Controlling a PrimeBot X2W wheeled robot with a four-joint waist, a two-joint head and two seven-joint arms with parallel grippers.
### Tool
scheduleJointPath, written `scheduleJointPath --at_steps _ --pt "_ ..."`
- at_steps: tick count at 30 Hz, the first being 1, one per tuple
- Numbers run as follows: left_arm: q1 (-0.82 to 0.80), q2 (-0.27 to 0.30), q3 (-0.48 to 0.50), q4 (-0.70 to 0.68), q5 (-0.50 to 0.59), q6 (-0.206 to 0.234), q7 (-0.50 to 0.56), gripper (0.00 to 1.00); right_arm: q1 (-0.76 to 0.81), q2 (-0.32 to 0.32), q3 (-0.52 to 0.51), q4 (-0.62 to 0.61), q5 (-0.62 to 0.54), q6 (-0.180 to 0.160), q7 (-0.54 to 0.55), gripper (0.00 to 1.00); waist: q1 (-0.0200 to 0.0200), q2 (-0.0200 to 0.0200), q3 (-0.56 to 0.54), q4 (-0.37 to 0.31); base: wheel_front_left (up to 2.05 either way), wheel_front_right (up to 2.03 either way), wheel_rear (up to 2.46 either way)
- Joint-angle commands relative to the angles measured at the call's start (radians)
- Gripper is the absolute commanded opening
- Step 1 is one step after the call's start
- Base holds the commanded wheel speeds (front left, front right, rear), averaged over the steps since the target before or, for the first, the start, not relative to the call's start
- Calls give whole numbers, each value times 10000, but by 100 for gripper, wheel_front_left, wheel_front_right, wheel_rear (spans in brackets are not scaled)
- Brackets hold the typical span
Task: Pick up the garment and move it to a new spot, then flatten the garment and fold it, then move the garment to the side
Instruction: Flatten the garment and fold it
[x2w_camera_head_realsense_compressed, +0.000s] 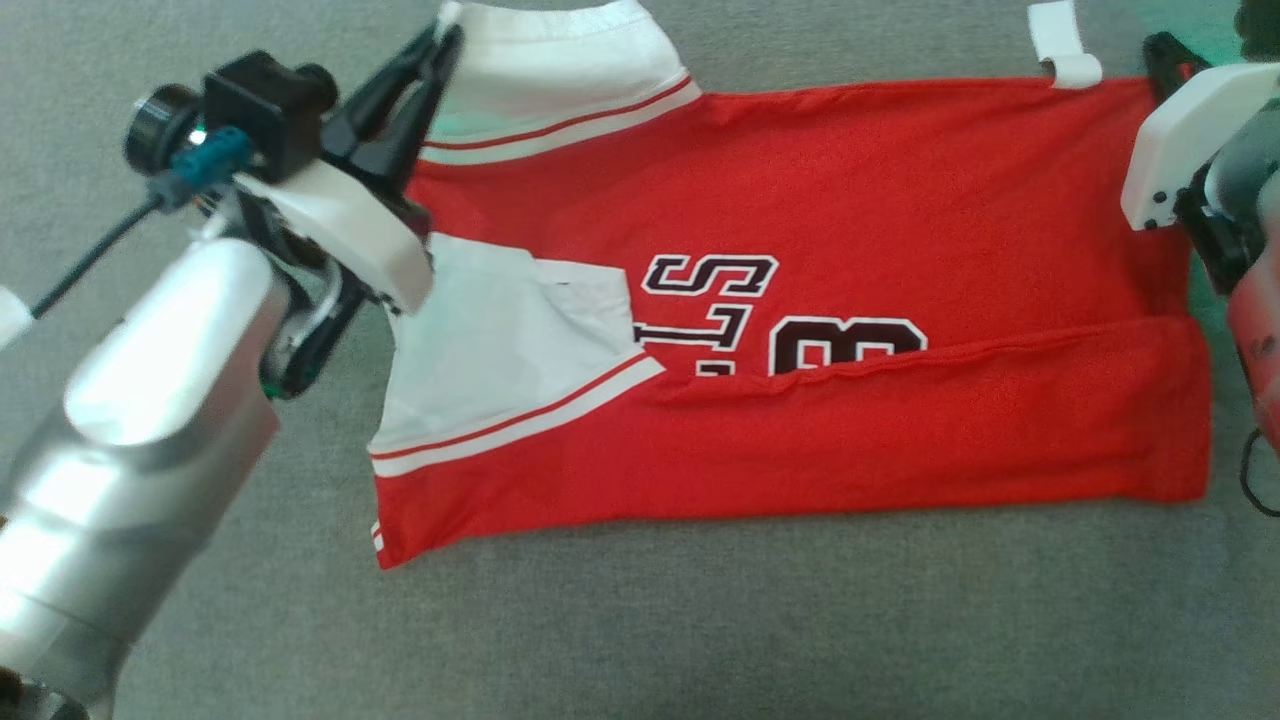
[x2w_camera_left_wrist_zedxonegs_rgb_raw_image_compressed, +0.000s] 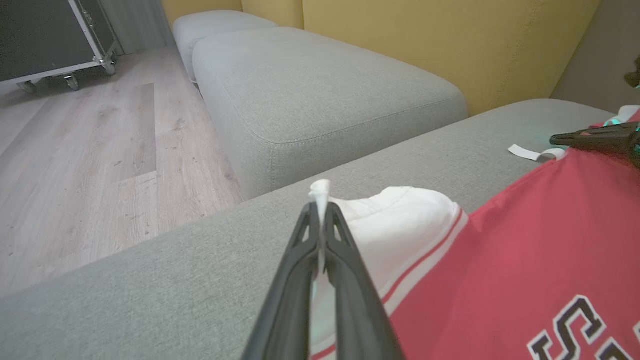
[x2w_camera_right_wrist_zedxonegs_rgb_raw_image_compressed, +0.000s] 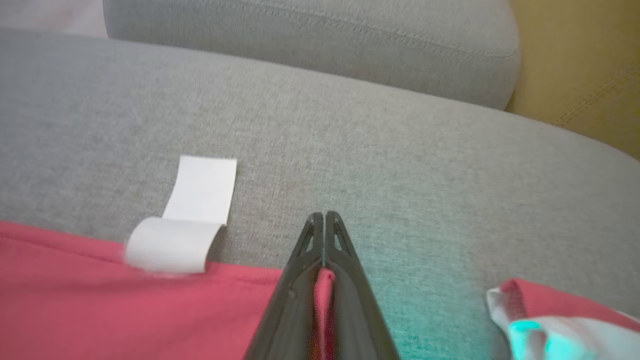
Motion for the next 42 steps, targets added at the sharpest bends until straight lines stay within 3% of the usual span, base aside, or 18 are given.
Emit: scheduleJointPath --at_steps 1,14,19,29,35,42 --pt "-621 462 552 40 19 75 -130 0 -233 30 125 -158 276 -9 -412 0 -2 0 -83 -141 0 0 0" --pt "-2263 500 1042 2044 285 12 -1064 0 -1479 479 27 -334 1333 -9 -2348 0 -2 0 75 -624 0 0 0" --pt "-3199 186 1096 3430 550 -119 -1942 0 -1956 705 -25 -65 1554 -9 -2924 0 -2 0 159 -676 0 0 0" --pt "-2865 -233 429 4646 567 -616 -2347 0 -1299 751 573 398 2170 -9 -2894 0 -2 0 -354 -475 0 0 0" --pt "-1926 58 -495 4073 48 -687 -1991 0 -262 421 1481 196 2835 -9 -2108 0 -2 0 -997 -338 0 0 0" --pt "-687 1397 -1909 2168 -936 -692 -1000 0 895 -338 2687 -480 3793 -9 -1013 0 -2 0 -1625 -298 0 0 0"
